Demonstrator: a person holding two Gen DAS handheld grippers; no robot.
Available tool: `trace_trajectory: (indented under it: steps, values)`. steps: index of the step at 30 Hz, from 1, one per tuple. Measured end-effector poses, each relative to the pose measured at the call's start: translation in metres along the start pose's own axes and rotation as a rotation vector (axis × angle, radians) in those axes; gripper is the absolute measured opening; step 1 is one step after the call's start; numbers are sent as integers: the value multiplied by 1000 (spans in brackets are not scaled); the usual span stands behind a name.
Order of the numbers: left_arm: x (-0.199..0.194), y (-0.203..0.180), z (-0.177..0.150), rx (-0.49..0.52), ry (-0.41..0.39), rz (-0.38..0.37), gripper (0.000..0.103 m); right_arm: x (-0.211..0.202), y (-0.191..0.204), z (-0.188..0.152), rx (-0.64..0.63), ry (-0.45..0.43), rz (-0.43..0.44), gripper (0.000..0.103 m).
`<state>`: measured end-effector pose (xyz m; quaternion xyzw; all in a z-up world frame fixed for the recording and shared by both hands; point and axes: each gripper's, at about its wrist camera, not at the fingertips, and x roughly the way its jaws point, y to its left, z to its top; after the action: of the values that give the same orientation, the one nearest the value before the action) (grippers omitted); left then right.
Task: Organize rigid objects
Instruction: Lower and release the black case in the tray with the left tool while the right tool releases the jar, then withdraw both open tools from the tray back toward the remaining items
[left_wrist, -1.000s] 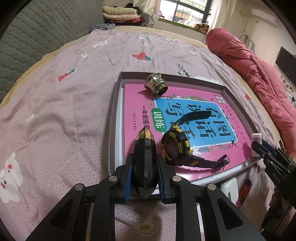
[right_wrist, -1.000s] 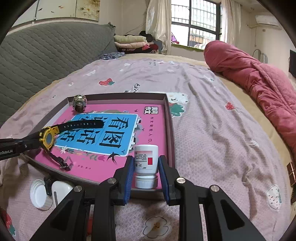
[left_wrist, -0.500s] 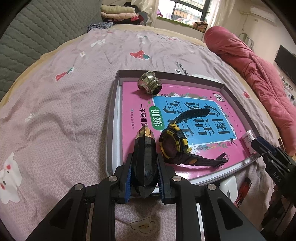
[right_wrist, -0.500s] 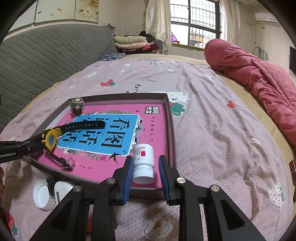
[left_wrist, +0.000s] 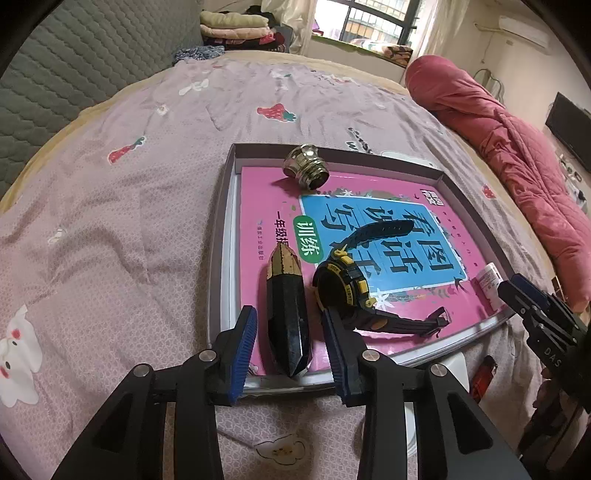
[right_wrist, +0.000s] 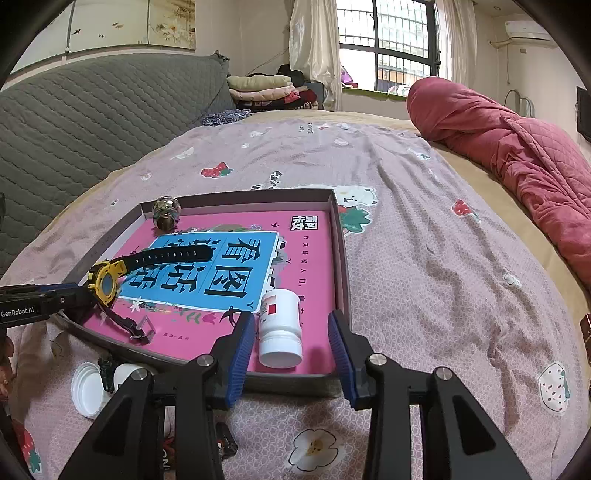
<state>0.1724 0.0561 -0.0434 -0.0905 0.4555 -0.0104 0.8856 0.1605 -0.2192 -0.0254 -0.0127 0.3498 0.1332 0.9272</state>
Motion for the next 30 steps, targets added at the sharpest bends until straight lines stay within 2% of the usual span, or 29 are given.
trace_trajectory:
  steps: [4,8,13,17,21,25,30]
  values:
    - [-2,1,1,-2,-10,4,40,-3,1,0,4,-8,-1,41]
    - [-7,-1,3,14,-29,25,49,-9,-1,2,17,-36,5,44]
    - [-14,-5,4,38,-60,39,50,-11,-3,4,25,-49,6,47]
    - [-20,-9,4,67,-85,69,57,-14,-3,5,21,-64,7,47]
    - [-28,-9,4,69,-116,56,59,-17,-3,6,21,-74,8,47]
    - [-28,-6,3,64,-118,77,61,-19,-4,6,22,-78,8,47]
    - [-30,-2,1,48,-124,69,61,-23,-5,4,22,-86,13,47]
